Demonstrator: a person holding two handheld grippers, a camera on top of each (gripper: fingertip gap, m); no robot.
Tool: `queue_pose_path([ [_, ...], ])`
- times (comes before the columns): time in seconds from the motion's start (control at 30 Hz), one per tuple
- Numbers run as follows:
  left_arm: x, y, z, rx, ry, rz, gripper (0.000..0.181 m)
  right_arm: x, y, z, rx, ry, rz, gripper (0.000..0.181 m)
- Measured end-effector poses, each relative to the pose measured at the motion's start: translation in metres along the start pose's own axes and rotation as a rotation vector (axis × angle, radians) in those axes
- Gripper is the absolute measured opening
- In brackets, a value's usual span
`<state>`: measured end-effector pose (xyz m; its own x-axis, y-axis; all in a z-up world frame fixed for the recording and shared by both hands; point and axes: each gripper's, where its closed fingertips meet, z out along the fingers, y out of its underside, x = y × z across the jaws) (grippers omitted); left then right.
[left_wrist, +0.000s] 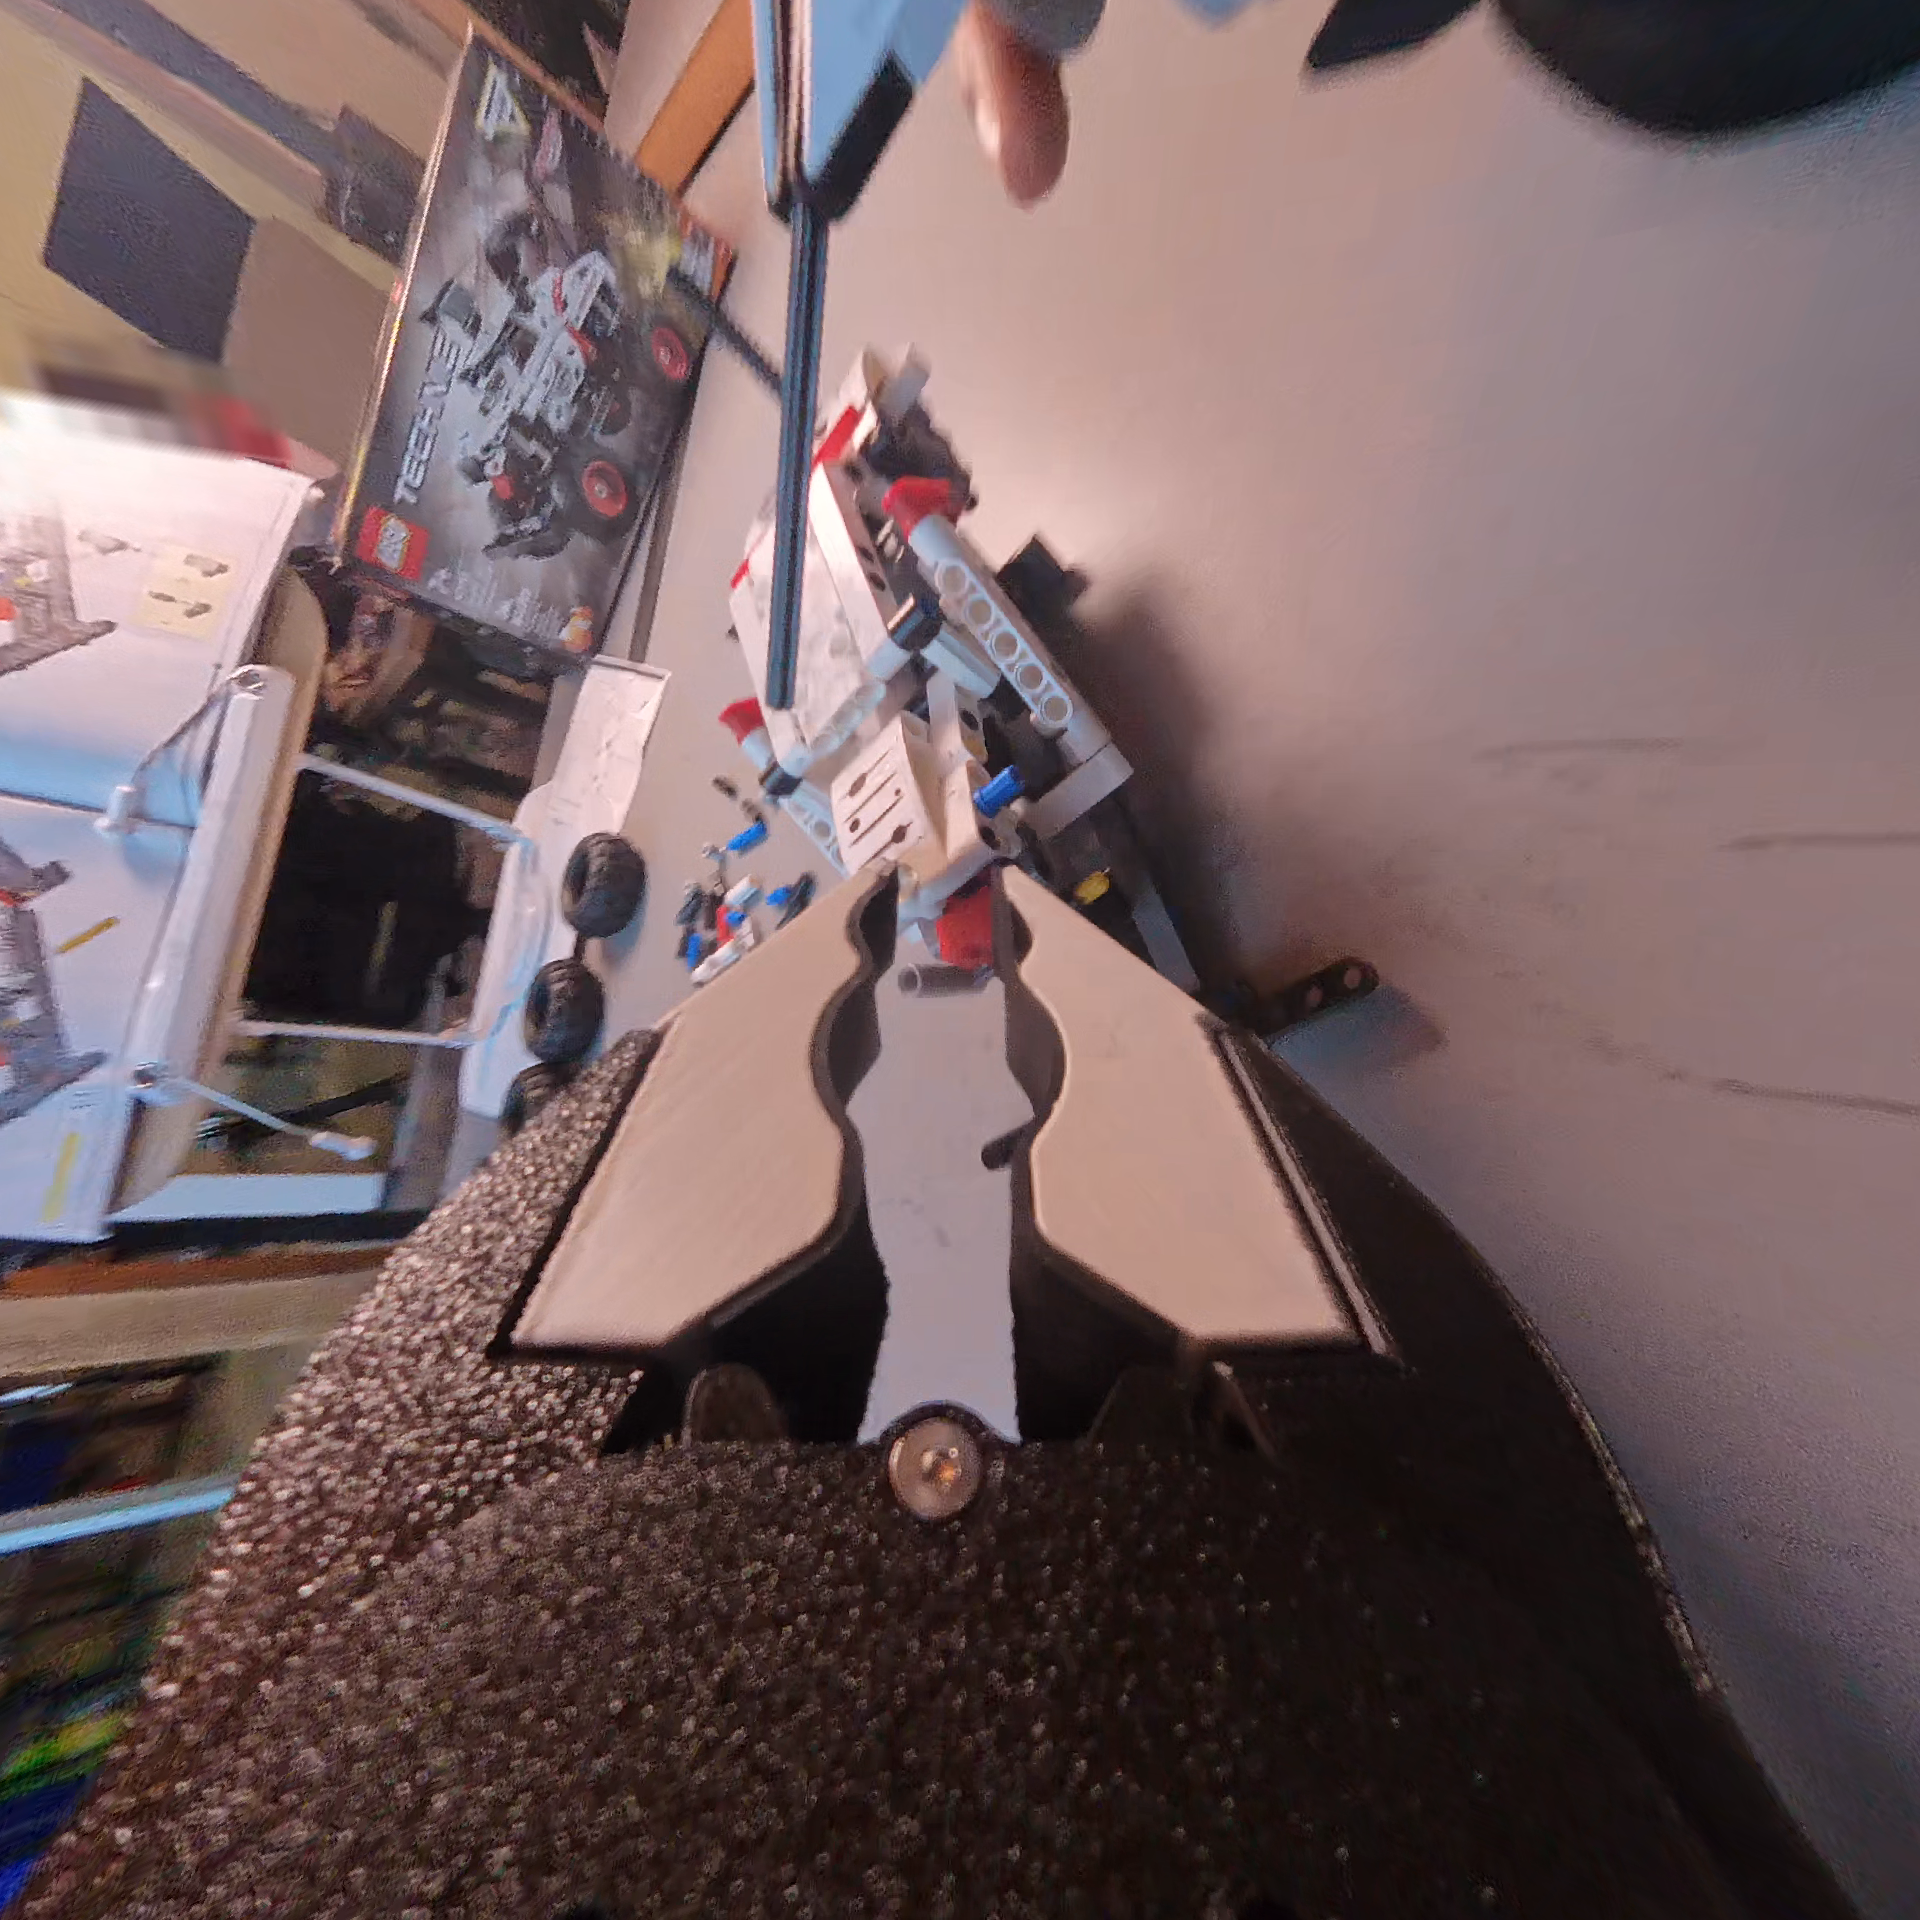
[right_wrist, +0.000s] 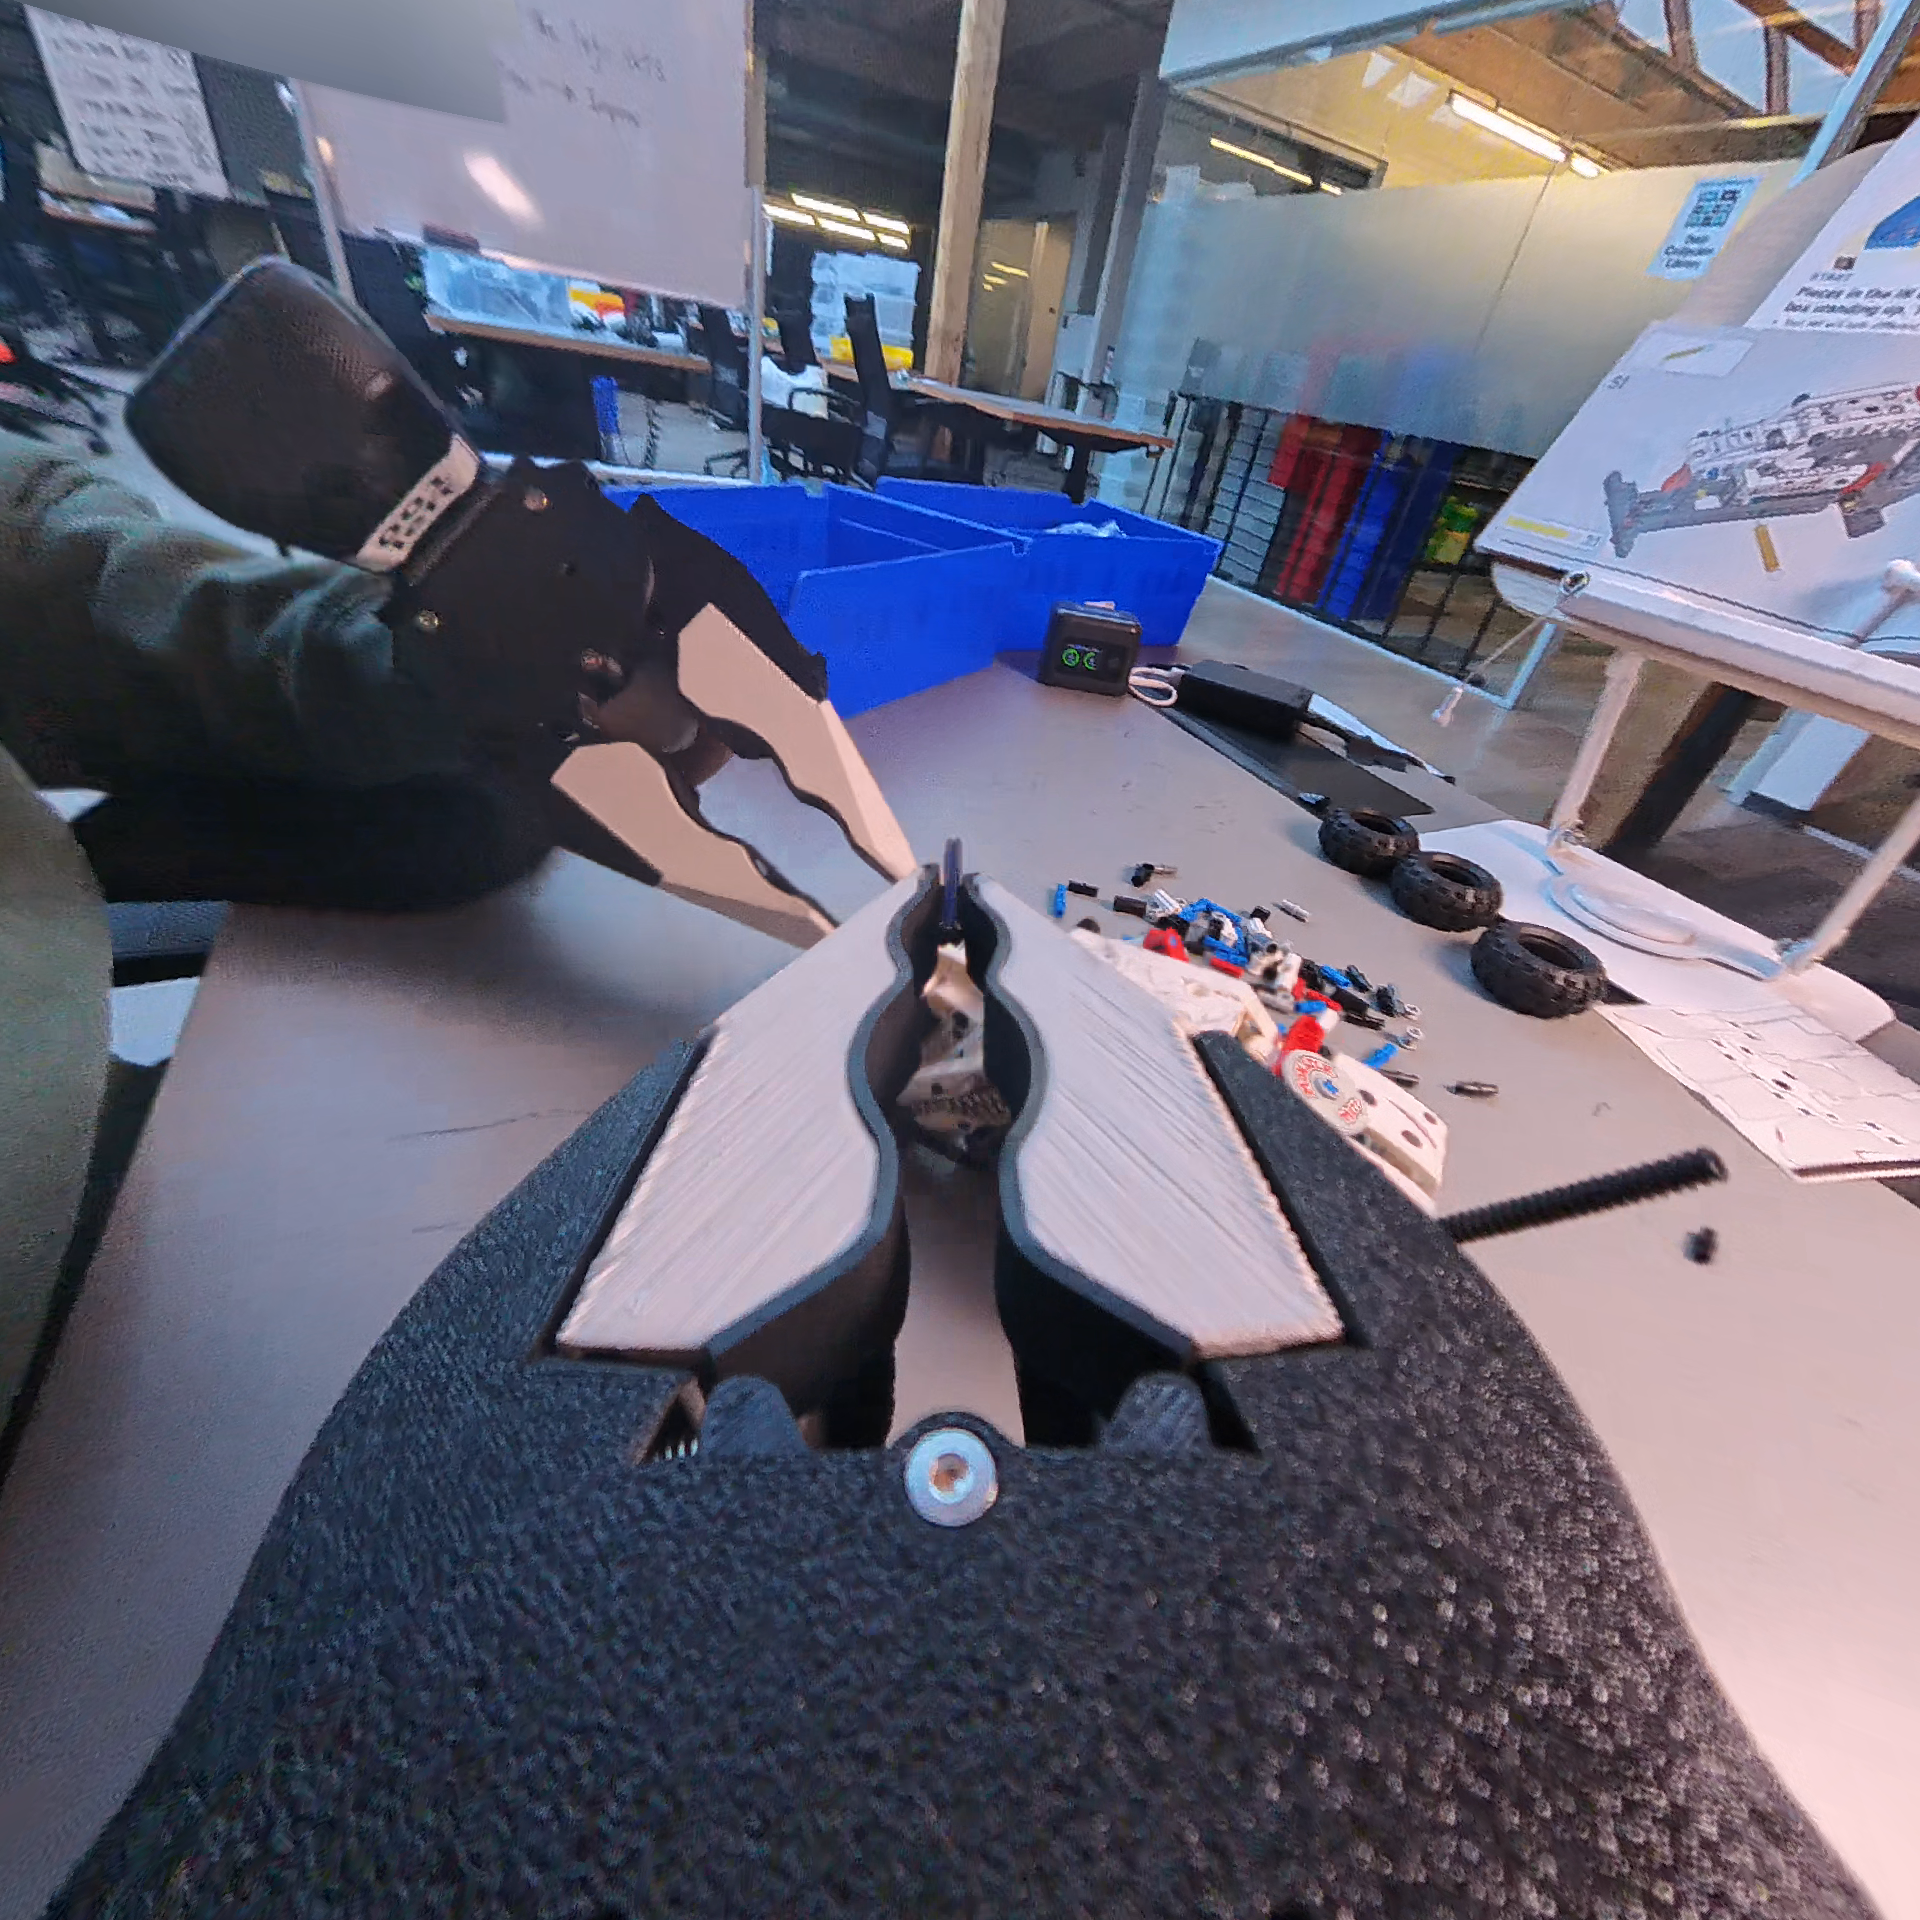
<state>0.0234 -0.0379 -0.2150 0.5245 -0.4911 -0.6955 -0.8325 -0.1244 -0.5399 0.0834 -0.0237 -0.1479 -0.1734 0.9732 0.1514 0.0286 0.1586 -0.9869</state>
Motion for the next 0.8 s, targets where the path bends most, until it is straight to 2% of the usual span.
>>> queue_pose_path([
  [0.03, 0.003, -0.012, -0.008, 0.070, 0.039, -0.086, 0.024, -0.002, -0.005, -0.002, 0.033, -0.021, 0.019, 0.002],
  [0.1, -0.006, -0.030, -0.024, 0.209, 0.111, -0.294, 0.023, -0.010, -0.019, -0.005, 0.109, -0.079, 0.057, 0.002],
  [0.2, -0.028, -0.043, -0.040, 0.365, 0.231, -0.538, 0.032, -0.021, -0.030, -0.006, 0.165, -0.140, 0.076, 0.003],
  [0.27, -0.027, -0.053, -0.047, 0.429, 0.291, -0.527, 0.022, -0.028, -0.031, -0.004, 0.174, -0.164, 0.070, 0.003],
  [0.33, -0.016, -0.059, -0.049, 0.426, 0.339, -0.438, 0.004, -0.032, -0.031, -0.003, 0.170, -0.173, 0.063, 0.003],
  [0.53, -0.005, -0.057, -0.049, 0.433, 0.423, -0.453, 0.005, -0.036, -0.021, -0.001, 0.116, -0.191, 0.028, 0.003],
  [0.6, -0.003, -0.058, -0.052, 0.459, 0.460, -0.484, 0.015, -0.040, -0.017, 0.001, 0.094, -0.203, 0.018, 0.003],
  [0.67, 0.001, -0.057, -0.053, 0.456, 0.486, -0.488, 0.006, -0.042, -0.016, 0.003, 0.096, -0.213, 0.021, 0.003],
  [0.8, 0.003, -0.056, -0.052, 0.447, 0.498, -0.475, 0.004, -0.041, -0.015, 0.003, 0.094, -0.218, 0.025, 0.003],
])
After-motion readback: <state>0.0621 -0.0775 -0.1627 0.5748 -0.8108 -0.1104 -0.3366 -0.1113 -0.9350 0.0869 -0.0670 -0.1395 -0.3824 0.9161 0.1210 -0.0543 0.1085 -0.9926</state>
